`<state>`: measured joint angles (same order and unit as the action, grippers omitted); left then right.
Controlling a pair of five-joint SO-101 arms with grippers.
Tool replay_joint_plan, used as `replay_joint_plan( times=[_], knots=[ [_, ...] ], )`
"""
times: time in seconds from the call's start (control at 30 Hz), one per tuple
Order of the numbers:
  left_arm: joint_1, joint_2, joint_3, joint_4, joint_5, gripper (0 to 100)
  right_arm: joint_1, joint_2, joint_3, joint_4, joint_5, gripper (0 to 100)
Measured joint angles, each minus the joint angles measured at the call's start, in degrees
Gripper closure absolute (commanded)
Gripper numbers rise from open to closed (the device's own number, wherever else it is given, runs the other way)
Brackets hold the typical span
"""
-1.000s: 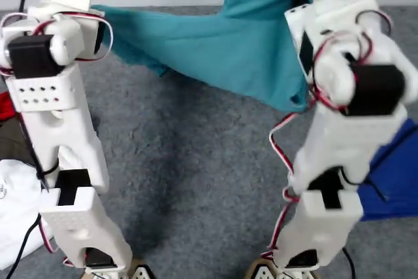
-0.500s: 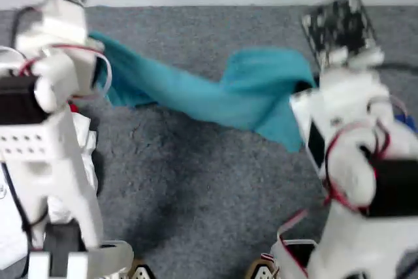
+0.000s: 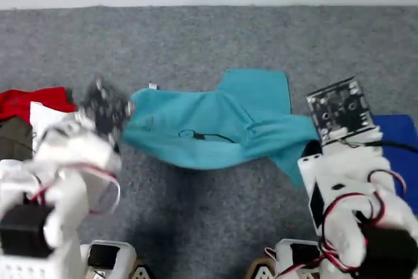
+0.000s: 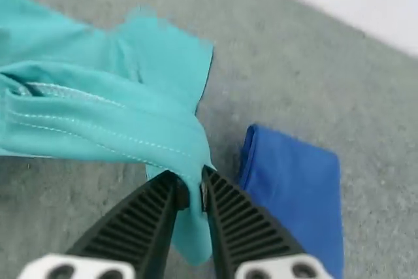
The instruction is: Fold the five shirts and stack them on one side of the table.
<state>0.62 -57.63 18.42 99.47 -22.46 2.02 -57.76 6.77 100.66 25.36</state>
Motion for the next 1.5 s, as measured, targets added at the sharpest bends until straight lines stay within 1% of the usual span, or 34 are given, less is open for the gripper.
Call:
replay_joint_plan(
  times=[0.13,0.27,0.43,0.53,0.67,0.8,0.97,1.1,1.33,1.4,1.5],
  knots=[
    [0.0,-6.9,16.4,0.0,-0.7,99,0.1,0.4,7.7,0.0,1.8,99.0],
    [-2.1,-8.9,21.7,0.0,-4.0,99,0.1,-0.2,13.4,0.0,4.3,99.0],
    [-5.5,-6.0,21.9,-0.3,-8.4,99,0.1,0.4,17.6,-0.1,6.1,99.0],
    [-6.3,-3.0,21.5,-1.1,-9.4,99,0.1,-0.1,17.3,-0.4,6.1,99.0],
    [-7.0,-1.1,14.2,-0.1,-9.6,99,0.4,0.3,11.2,0.0,5.3,99.0],
    [-9.1,-1.1,6.6,-0.1,-9.6,99,2.9,-0.4,2.4,0.0,3.3,99.0],
    [-10.6,-1.4,2.5,-0.1,-9.8,99,4.4,-1.5,-1.7,0.0,1.8,99.0],
    [-10.6,-1.6,3.7,-0.1,-9.8,99,4.4,-3.3,1.9,0.0,1.8,99.0],
    [-10.6,-0.4,12.6,-0.5,-9.8,99,4.4,-2.4,12.8,-0.4,3.2,99.0],
    [-10.6,-0.4,14.9,-3.5,-9.4,99,4.4,-2.2,14.6,-2.0,3.3,99.0],
    [-10.6,-0.3,18.6,-9.8,-7.7,99,4.4,4.6,16.4,-7.3,3.3,99.0]
  ],
)
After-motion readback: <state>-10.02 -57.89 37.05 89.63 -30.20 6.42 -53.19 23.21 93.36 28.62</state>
